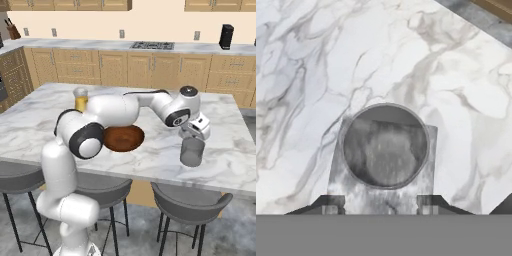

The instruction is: There are two ice cubes in the ice bowl. Place both ice cubes in the glass cup.

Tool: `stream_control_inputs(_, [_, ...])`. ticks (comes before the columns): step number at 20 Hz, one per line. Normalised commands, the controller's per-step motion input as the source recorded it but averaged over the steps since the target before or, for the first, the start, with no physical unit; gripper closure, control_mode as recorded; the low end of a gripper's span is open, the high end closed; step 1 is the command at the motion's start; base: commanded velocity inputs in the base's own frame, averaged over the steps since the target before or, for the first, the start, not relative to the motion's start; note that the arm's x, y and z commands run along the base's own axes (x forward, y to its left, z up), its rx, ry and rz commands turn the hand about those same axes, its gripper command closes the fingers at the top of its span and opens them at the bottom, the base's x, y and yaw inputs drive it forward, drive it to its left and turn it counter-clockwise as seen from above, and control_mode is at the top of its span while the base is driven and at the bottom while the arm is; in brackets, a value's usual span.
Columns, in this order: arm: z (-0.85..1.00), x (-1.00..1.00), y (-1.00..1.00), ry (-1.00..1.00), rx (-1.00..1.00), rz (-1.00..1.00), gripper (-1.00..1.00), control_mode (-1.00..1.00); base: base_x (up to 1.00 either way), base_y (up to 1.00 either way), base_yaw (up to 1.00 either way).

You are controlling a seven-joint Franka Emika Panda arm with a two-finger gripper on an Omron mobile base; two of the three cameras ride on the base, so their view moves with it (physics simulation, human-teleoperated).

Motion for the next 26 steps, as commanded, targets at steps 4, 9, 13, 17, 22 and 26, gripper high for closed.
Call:
stream_control_inputs(4, [-0.14,0.10,-0.33,0.00,0.00,0.00,1.00,-1.00,0.00,0.00,0.00])
stream_control_inputs(9, [-0.02,0.17,-0.14,0.01,0.00,0.00,1.00,-1.00,0.00,0.00,0.00])
stream_control_inputs(13, [-0.03,0.17,-0.08,0.00,0.00,0.00,1.00,-1.00,0.00,0.00,0.00])
stream_control_inputs(17, [-0.15,0.16,-0.03,0.03,0.00,0.00,1.00,-1.00,0.00,0.00,0.00])
stream_control_inputs(22, [-0.28,0.14,0.00,0.09,0.00,0.00,1.00,-1.00,0.00,0.00,0.00])
stream_control_inputs(26, [-0.15,0.14,0.00,0.05,0.00,0.00,1.00,-1.00,0.00,0.00,0.00])
